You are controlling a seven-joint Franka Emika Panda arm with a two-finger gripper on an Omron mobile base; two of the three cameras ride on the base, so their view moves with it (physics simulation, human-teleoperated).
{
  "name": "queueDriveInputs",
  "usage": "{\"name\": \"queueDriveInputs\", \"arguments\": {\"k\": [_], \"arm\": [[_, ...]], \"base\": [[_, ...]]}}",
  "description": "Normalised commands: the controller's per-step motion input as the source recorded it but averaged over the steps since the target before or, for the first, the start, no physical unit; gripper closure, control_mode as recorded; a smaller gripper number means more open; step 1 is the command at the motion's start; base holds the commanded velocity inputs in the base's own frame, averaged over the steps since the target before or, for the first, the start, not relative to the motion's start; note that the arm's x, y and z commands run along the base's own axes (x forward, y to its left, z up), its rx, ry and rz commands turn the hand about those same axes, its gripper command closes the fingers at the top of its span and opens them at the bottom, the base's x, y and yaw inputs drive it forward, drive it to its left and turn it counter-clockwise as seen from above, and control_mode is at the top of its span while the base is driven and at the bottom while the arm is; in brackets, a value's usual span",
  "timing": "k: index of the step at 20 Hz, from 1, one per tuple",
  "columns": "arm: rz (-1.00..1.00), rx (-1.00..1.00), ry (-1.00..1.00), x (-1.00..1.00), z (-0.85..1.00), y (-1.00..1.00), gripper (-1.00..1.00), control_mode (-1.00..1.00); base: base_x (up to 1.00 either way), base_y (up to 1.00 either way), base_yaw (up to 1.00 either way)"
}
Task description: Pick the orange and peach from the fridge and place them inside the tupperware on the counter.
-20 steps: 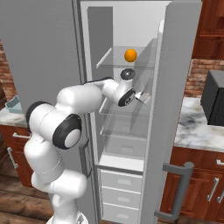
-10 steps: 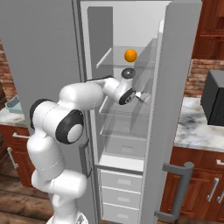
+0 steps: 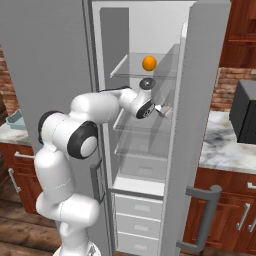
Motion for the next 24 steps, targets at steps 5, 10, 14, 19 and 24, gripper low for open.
{"name": "queueDriveInputs", "arguments": {"k": [5, 10, 14, 19, 24], "arm": [[0.0, 0.0, 0.0, 0.23, -0.09, 0.0, -1.0, -1.0], [0.03, 0.0, 0.0, 0.21, -0.15, -0.09, -1.0, -1.0], [0.03, 0.0, 0.0, 0.17, -0.21, -0.13, -1.0, -1.0], [0.03, 0.0, 0.0, 0.16, -0.19, -0.15, -1.0, -1.0], [0.01, 0.01, 0.0, 0.21, -0.08, -0.13, -1.0, -1.0]], "base": [[0.0, 0.0, 0.0], [0.0, 0.0, 0.0], [0.0, 0.0, 0.0], [0.0, 0.0, 0.0], [0.0, 0.0, 0.0]]}}
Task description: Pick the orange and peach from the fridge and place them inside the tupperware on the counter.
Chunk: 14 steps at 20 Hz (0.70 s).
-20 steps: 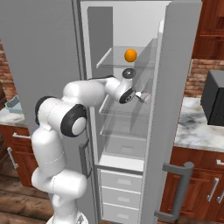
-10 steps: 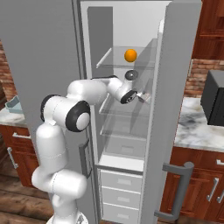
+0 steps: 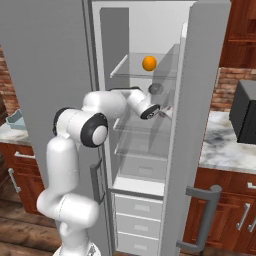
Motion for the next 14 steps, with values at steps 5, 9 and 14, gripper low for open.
{"name": "queueDriveInputs", "arguments": {"k": [5, 9, 14], "arm": [[0.02, 0.01, 0.0, 0.25, -0.07, -0.09, -1.0, -1.0], [0.02, 0.03, 0.0, 0.23, -0.07, -0.02, -1.0, -1.0], [0.03, 0.0, 0.0, 0.1, -0.15, 0.0, -1.0, -1.0]], "base": [[0.0, 0.0, 0.0], [0.0, 0.0, 0.0], [0.0, 0.0, 0.0]]}}
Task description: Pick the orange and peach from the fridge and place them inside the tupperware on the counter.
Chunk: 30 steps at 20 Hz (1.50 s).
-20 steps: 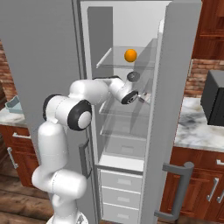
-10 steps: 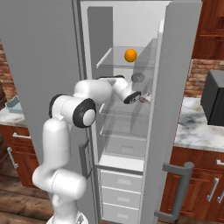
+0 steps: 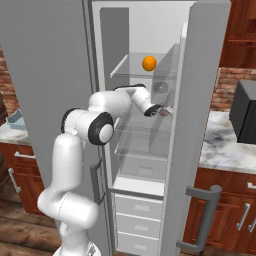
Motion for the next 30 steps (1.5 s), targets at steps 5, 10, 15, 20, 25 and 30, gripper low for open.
{"name": "queueDriveInputs", "arguments": {"k": [5, 10, 15, 20, 25, 30], "arm": [[0.04, 0.0, 0.0, 0.0, -0.22, 0.0, 1.0, -1.0], [0.01, 0.0, 0.04, -0.01, -0.23, 0.01, 1.0, -1.0], [0.0, 0.0, 0.0, -0.39, -0.14, 0.1, 1.0, -1.0], [0.0, 0.0, -0.13, -0.79, 0.03, 0.19, 1.0, -1.0], [0.0, 0.0, -0.1, -0.82, 0.3, 0.18, 1.0, -1.0], [0.0, 0.0, -0.02, -0.76, 0.38, 0.13, 1.0, -1.0]], "base": [[0.0, 0.0, 0.0], [0.0, 0.0, 0.0], [0.0, 0.0, 0.0], [0.0, 0.0, 0.0], [0.0, 0.0, 0.0], [0.0, 0.0, 0.0]]}}
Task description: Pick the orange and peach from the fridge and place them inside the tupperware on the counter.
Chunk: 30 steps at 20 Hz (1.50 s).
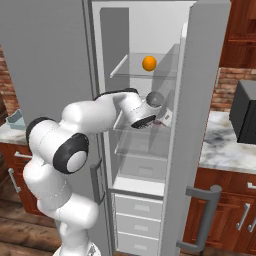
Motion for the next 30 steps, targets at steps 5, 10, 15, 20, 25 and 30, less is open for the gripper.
{"name": "queueDriveInputs", "arguments": {"k": [5, 10, 15, 20, 25, 30], "arm": [[0.0, 0.0, 0.09, -0.41, 0.61, 0.2, 1.0, -1.0], [0.0, 0.0, 0.22, -0.4, 0.66, 0.17, 1.0, -1.0], [0.0, 0.0, 0.2, -0.58, 0.46, 0.19, 1.0, -1.0], [0.0, 0.0, 0.18, -0.68, 0.19, 0.35, 1.0, -1.0], [0.0, 0.0, 0.07, -0.65, 0.01, 0.42, 1.0, -1.0], [0.0, -0.03, -0.04, -0.7, -0.07, 0.25, 1.0, -1.0]], "base": [[0.0, 0.0, 0.0], [0.0, 0.0, 0.0], [0.0, 0.0, 0.0], [0.0, 0.0, 0.0], [0.0, 0.0, 0.0], [0.0, 0.0, 0.0]]}}
